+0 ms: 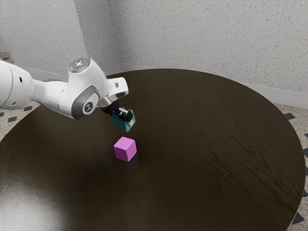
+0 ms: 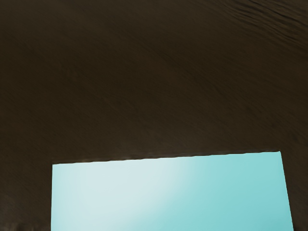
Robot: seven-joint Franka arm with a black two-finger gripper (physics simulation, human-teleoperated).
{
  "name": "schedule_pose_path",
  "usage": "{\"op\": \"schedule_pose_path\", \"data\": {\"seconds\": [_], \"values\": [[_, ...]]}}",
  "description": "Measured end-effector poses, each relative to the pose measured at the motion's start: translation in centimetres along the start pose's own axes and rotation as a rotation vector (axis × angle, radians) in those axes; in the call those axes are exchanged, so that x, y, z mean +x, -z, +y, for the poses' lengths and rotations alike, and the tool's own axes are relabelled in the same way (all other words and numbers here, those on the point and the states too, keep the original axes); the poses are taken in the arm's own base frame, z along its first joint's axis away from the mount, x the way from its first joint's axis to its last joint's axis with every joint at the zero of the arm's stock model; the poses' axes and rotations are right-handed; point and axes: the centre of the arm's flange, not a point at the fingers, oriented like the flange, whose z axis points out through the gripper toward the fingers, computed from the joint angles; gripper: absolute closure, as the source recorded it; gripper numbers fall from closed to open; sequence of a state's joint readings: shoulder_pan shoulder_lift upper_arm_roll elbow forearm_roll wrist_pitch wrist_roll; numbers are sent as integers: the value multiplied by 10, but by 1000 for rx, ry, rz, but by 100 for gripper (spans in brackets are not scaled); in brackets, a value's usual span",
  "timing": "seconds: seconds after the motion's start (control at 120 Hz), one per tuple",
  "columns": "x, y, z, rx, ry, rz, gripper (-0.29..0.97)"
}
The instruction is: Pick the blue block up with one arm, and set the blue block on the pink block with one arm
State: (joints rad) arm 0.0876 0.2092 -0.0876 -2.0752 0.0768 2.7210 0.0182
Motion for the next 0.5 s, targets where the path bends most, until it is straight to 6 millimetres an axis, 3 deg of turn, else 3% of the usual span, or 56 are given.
{"op": "schedule_pose_path", "data": {"seconds": [0.225,0.5], "values": [[-38,9,9,-5,-11,-19,48],[-58,-8,17,-18,-22,-60,48]]}}
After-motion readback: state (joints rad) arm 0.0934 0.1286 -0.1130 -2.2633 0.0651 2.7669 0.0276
